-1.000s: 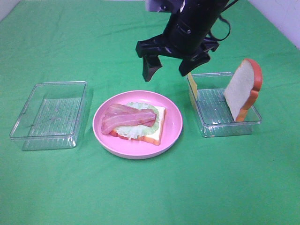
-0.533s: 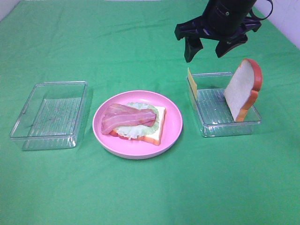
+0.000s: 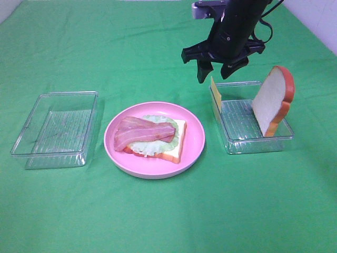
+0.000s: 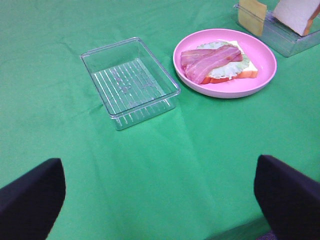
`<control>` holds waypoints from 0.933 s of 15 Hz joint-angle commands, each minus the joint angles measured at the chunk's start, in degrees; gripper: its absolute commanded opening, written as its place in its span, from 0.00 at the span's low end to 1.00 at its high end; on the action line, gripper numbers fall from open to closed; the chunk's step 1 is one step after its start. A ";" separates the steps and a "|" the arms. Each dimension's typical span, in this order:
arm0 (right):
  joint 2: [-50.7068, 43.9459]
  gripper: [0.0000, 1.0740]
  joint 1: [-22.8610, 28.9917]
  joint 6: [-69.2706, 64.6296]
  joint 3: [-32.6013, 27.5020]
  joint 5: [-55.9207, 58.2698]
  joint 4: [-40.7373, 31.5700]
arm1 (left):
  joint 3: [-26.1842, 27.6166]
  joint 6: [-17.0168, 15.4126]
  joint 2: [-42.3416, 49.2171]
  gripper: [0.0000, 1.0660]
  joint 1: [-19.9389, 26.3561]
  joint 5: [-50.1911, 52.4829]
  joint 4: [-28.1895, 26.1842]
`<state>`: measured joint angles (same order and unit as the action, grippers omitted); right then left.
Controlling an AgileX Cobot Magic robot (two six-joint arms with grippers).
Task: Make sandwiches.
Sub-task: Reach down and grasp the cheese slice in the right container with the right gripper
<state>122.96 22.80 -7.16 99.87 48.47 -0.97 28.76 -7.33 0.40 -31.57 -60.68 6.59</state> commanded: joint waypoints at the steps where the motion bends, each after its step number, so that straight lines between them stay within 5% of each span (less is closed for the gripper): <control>1: 1.95 0.51 -0.23 -0.06 0.46 -0.06 0.23 | -0.11 0.29 0.97 0.91 0.00 0.52 -0.06; 9: 3.84 0.40 -0.23 -0.29 0.46 -0.17 3.04 | -0.11 0.29 0.97 0.91 0.00 0.52 -0.06; 13: 3.84 0.19 -0.23 -0.29 0.46 0.23 3.27 | -0.11 0.29 0.97 0.91 0.00 0.52 -0.06; 14: 3.84 0.01 -0.23 -0.29 0.46 1.03 4.13 | -0.11 0.29 0.97 0.91 0.00 0.52 -0.06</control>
<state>126.85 22.80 -7.22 100.04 48.53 2.12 28.76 -7.16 0.40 -31.57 -60.68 6.59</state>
